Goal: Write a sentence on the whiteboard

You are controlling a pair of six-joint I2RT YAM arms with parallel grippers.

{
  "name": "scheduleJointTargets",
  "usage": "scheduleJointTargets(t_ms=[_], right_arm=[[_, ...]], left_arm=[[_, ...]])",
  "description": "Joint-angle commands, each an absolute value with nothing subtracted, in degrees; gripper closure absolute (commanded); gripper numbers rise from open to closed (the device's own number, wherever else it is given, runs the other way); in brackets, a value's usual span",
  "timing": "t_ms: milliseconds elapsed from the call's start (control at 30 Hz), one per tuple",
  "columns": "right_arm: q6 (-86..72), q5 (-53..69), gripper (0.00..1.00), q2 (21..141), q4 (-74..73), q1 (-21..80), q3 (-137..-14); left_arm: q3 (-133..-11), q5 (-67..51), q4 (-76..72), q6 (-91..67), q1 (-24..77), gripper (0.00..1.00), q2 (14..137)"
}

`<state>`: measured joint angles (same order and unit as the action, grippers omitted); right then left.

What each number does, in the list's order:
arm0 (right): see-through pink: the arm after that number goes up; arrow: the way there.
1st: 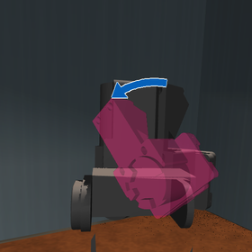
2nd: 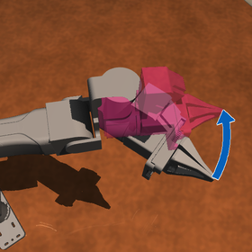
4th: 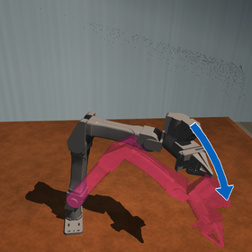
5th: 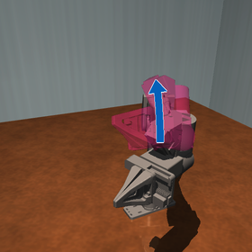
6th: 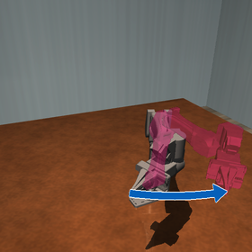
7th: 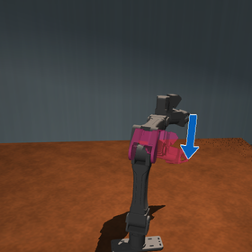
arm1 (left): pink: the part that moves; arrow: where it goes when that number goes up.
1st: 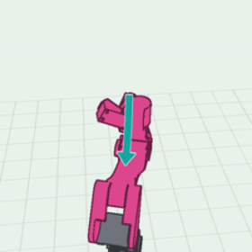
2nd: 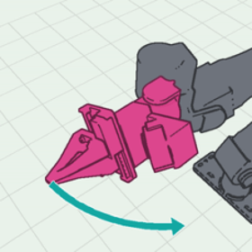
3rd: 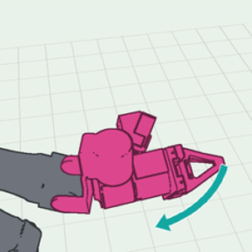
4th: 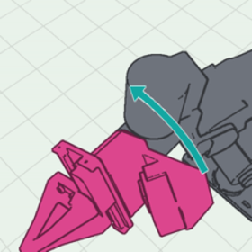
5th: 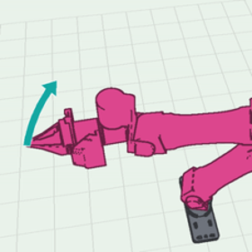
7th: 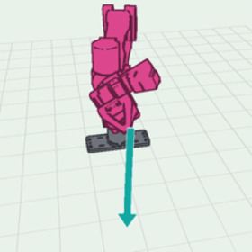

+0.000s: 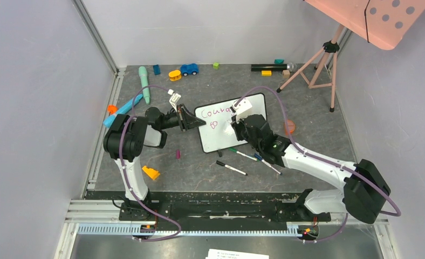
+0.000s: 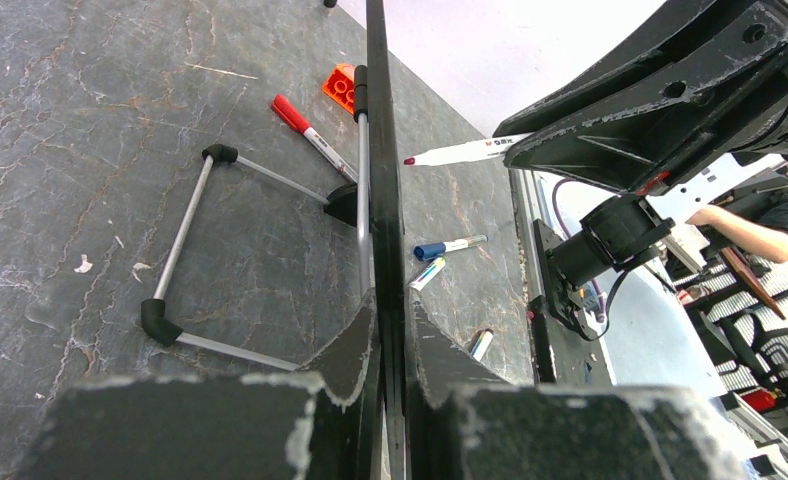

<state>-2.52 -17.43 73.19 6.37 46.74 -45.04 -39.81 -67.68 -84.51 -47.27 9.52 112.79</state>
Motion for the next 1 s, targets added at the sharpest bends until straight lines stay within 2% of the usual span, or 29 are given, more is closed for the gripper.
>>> scheduleJointTargets(t_ms=[0,267,700,967], right_arm=[[-2.6,-16.2,1.0,74.4,7.3,46.7,-48.4],[-2.6,-16.1,1.0,76.2,7.1,46.7,-49.4],[-3.1,-22.7,1.0,76.1,4.8,46.7,-49.4],[-2.9,-20.1,1.0,74.0,5.1,46.6,-49.1]], left_arm=[[-40.9,-71.1,-89.2,-45.2,10.2,0.98,112.5],[-40.9,-71.1,-89.2,-45.3,10.2,0.98,112.6],[-41.0,-71.1,-89.2,-45.4,10.2,0.98,112.6],[-40.9,-71.2,-89.2,-45.3,10.2,0.98,112.6]])
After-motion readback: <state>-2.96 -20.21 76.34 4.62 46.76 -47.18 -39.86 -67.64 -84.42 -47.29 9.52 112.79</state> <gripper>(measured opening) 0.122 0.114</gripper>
